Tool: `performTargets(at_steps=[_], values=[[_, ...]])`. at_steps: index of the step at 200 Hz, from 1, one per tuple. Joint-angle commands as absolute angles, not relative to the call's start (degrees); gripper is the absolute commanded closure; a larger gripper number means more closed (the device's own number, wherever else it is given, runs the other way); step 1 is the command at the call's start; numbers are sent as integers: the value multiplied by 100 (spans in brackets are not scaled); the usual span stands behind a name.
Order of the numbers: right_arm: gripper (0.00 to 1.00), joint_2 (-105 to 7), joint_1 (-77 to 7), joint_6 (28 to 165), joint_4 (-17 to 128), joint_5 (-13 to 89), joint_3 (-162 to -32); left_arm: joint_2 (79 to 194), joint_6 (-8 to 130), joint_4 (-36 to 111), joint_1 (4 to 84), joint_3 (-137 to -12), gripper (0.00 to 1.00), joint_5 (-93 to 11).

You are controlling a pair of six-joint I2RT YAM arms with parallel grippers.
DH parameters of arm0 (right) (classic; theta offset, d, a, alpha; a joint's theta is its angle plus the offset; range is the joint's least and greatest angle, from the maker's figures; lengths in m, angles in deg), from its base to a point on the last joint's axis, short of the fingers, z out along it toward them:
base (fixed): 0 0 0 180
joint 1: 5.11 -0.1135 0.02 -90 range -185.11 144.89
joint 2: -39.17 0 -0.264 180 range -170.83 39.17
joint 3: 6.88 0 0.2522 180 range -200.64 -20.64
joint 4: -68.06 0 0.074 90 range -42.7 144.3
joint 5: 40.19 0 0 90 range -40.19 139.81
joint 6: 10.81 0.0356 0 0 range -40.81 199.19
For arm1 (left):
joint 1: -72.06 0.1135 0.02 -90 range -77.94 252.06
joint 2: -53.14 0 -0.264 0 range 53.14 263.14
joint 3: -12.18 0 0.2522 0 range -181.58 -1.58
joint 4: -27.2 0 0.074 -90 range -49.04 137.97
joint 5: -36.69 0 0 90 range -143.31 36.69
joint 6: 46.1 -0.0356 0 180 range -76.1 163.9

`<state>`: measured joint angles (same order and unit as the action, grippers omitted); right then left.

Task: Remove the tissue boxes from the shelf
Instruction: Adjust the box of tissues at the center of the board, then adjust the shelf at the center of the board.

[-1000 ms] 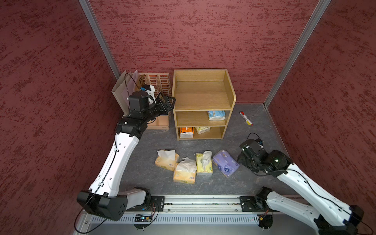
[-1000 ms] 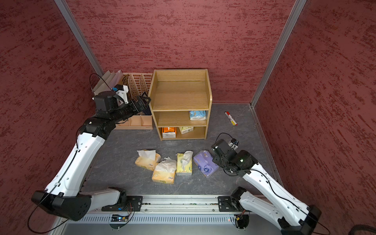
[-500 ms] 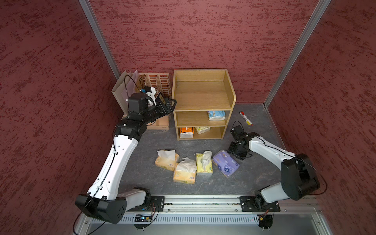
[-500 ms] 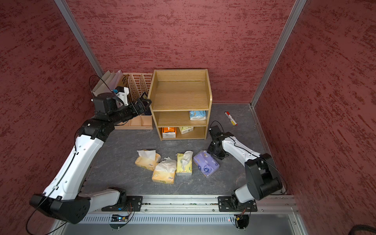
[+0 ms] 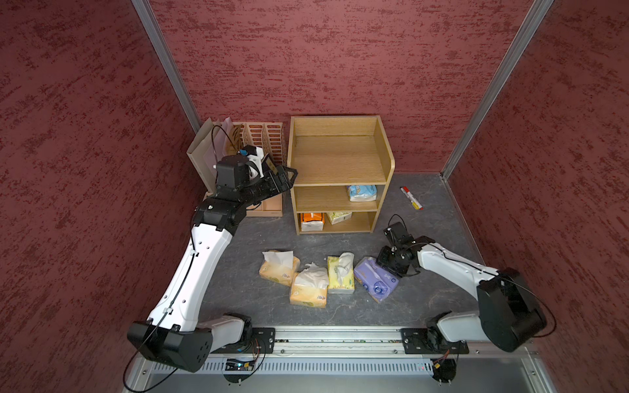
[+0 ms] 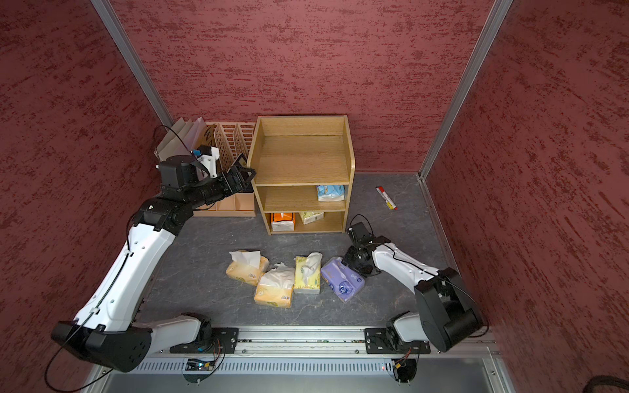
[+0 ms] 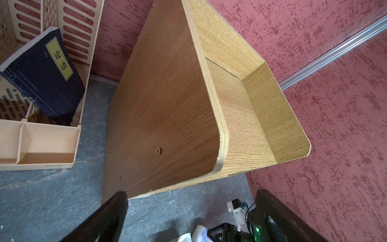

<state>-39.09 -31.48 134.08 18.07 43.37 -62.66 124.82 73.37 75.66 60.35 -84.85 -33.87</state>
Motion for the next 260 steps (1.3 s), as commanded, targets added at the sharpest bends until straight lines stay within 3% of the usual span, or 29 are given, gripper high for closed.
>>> performTargets(at_steps=[1,42,93,191,260], values=[[39,-3577,-3454,14209,1847,4466,-6197,12526,7202,7485,5978,-8632,0,-3318],[36,-3035,-3784,14843,1682,4878,-6603,12595,7220,7397,5853,-8669,0,-3318],[39,-2069,-4025,15465,3129,5721,-6734,13105,6939,7200,5819,-9310,0,-3260],[46,-3635,-4028,15603,5059,6756,-7986,13747,6094,7373,5252,-10054,8,-3290],[46,-4196,-3706,15503,4742,7099,-8578,13791,5938,7567,4543,-10367,8,-3456]])
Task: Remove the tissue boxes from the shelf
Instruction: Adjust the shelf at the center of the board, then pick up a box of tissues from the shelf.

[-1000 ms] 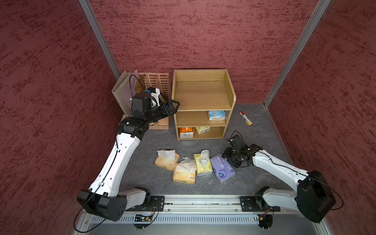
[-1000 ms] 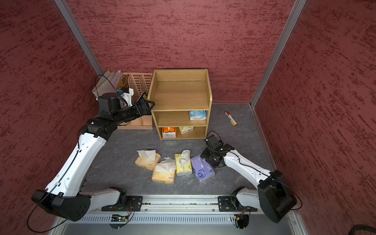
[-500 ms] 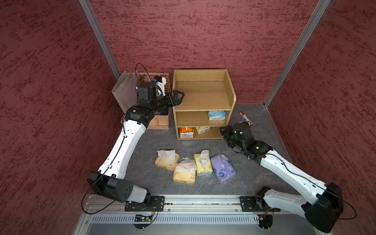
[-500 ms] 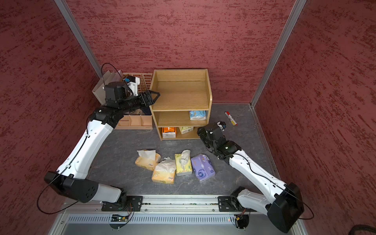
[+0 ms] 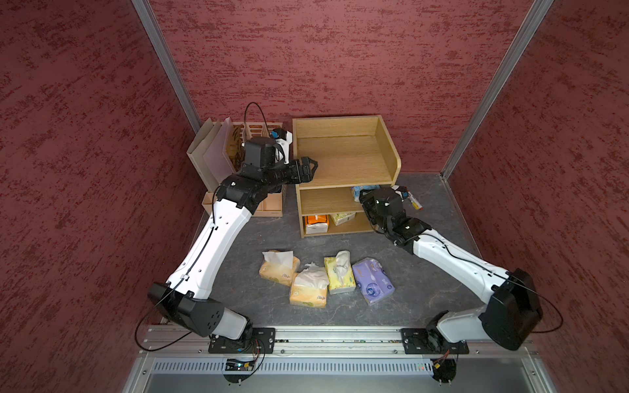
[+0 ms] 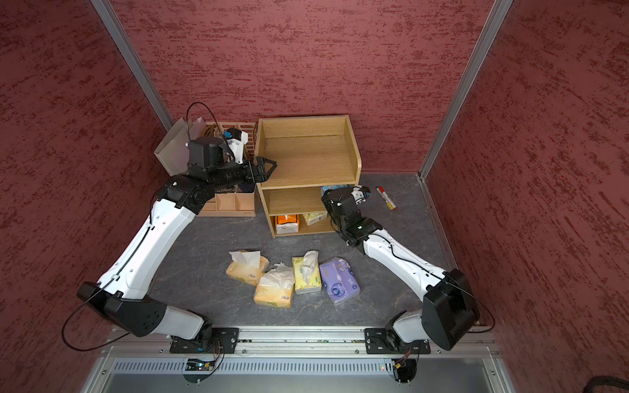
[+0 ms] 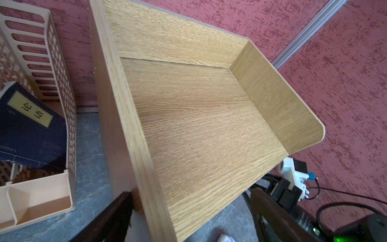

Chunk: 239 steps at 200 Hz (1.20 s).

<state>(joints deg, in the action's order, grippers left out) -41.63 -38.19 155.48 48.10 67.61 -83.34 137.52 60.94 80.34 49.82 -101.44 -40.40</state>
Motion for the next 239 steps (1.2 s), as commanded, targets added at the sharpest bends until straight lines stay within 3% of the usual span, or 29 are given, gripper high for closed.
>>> performTargets(at_steps=[1,63,111,140,195,239], values=[[46,-4196,-3704,15504,4721,7108,-8577,13785,5937,7572,4534,-10365,8,-3462],[38,-4117,-3484,15445,3746,7248,-8565,13704,5849,7656,4420,-10223,2,-3697],[34,-3914,-3368,15305,4473,7073,-7938,13716,5844,7704,4502,-10173,0,-3681],[31,-4157,-3188,14867,5018,6471,-8025,13752,5857,7650,4539,-10169,0,-3611],[29,-4702,-3085,14678,4346,6535,-8771,13734,5872,7626,4586,-10160,0,-3573],[28,-4667,-2963,14835,4268,6679,-8577,13691,5873,7617,4667,-10138,0,-3526]])
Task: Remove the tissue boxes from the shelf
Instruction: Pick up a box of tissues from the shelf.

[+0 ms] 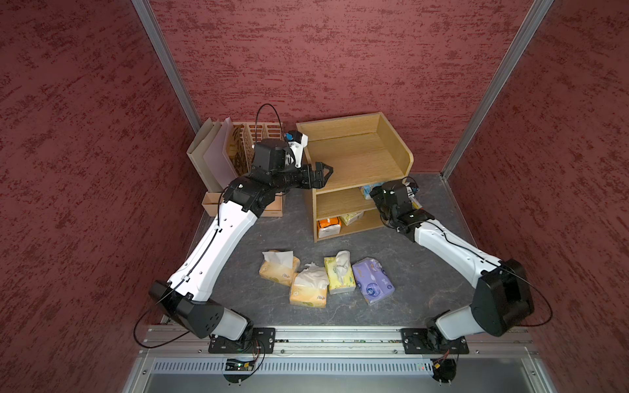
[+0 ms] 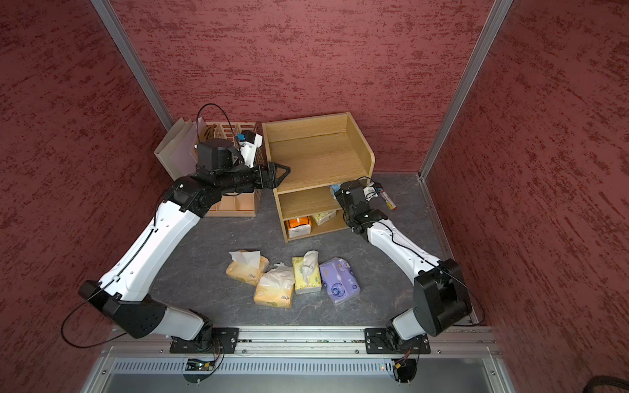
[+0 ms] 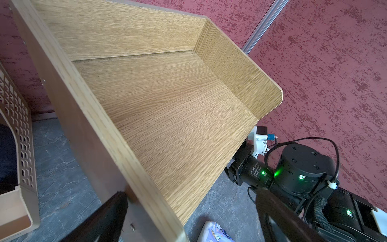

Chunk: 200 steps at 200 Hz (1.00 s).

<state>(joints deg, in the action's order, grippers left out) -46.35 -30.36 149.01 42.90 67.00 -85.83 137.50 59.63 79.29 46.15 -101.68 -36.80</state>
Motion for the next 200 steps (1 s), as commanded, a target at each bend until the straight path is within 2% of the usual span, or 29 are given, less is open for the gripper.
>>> performTargets(at_steps=[1,36,55,98,143,179,200], values=[[28,-4664,-2959,14836,4278,6669,-8577,13690,5874,7615,4667,-10132,0,-3523],[29,-4995,-2804,14742,4255,6341,-8791,13681,5880,7563,4702,-10071,0,-3450],[32,-5190,-2796,14700,4074,6398,-9025,13677,5893,7558,4710,-10021,0,-3409],[55,-5447,-2761,14644,3771,6454,-9344,13590,5902,7551,4727,-9845,0,-3397],[86,-5446,-2731,14532,3613,6283,-9403,13611,5913,7555,4788,-9865,0,-3371],[100,-5125,-2731,14258,3139,5988,-9455,13627,5924,7600,4861,-9939,0,-3386],[100,-4830,-2734,14070,2687,5795,-9438,13620,6007,7655,4991,-9966,0,-3447]])
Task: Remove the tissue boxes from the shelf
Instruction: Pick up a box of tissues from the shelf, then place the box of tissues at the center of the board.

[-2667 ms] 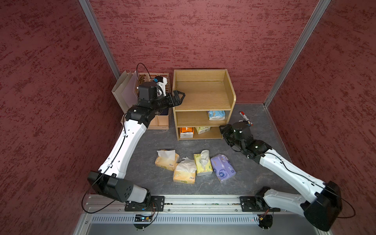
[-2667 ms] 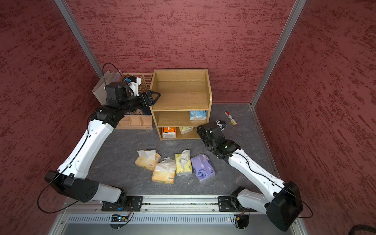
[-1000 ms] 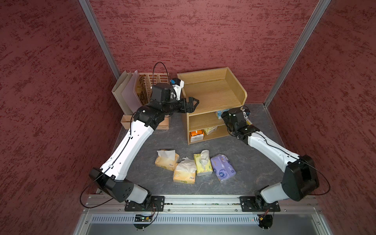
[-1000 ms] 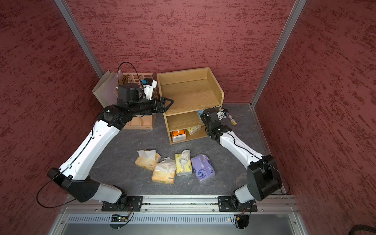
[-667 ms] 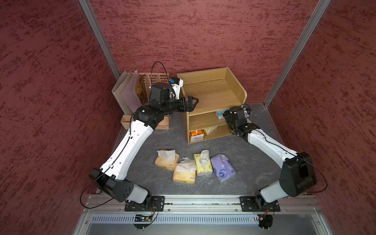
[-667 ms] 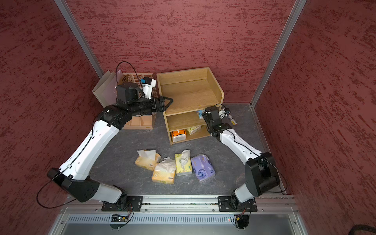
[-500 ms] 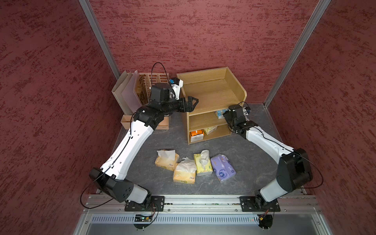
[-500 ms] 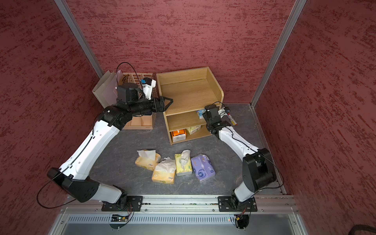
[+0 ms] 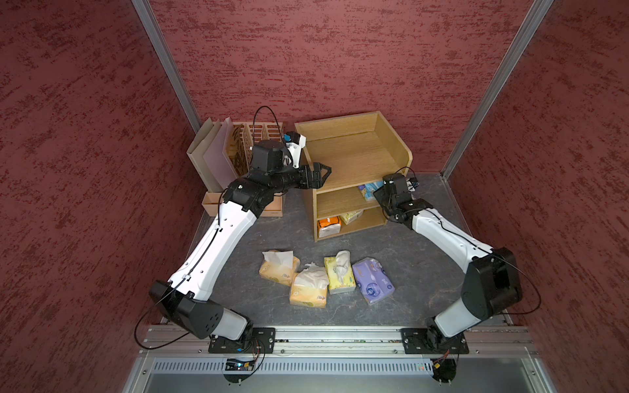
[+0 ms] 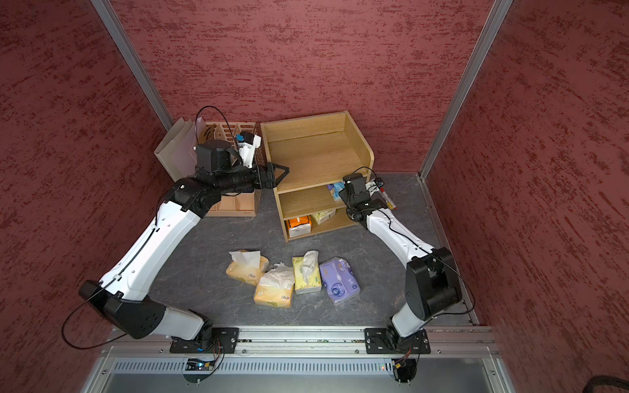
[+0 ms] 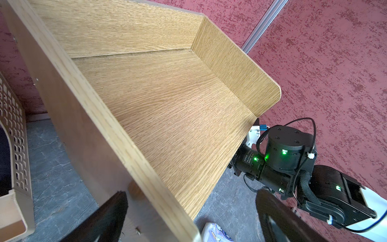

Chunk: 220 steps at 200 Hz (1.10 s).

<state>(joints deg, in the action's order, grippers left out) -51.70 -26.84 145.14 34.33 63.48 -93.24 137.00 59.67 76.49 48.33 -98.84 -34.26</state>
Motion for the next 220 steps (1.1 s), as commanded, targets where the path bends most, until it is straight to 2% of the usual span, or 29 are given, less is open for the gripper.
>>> performTargets(at_steps=[1,46,102,167,220], values=[[100,-4812,-2734,14062,2665,5788,-9429,13616,6016,7660,5000,-9962,0,-3453],[100,-3936,-2746,13741,1789,5394,-9021,13485,6436,7667,5467,-9822,0,-3597],[100,-2968,-2940,13248,531,5221,-8281,13279,6641,7625,5475,-9615,0,-3670],[100,-1530,-2963,13399,-1056,5955,-7105,12926,6807,7344,5466,-9339,0,-3830],[100,-1537,-2787,13349,-1256,6481,-6979,12873,6781,7350,5414,-9376,0,-3721]])
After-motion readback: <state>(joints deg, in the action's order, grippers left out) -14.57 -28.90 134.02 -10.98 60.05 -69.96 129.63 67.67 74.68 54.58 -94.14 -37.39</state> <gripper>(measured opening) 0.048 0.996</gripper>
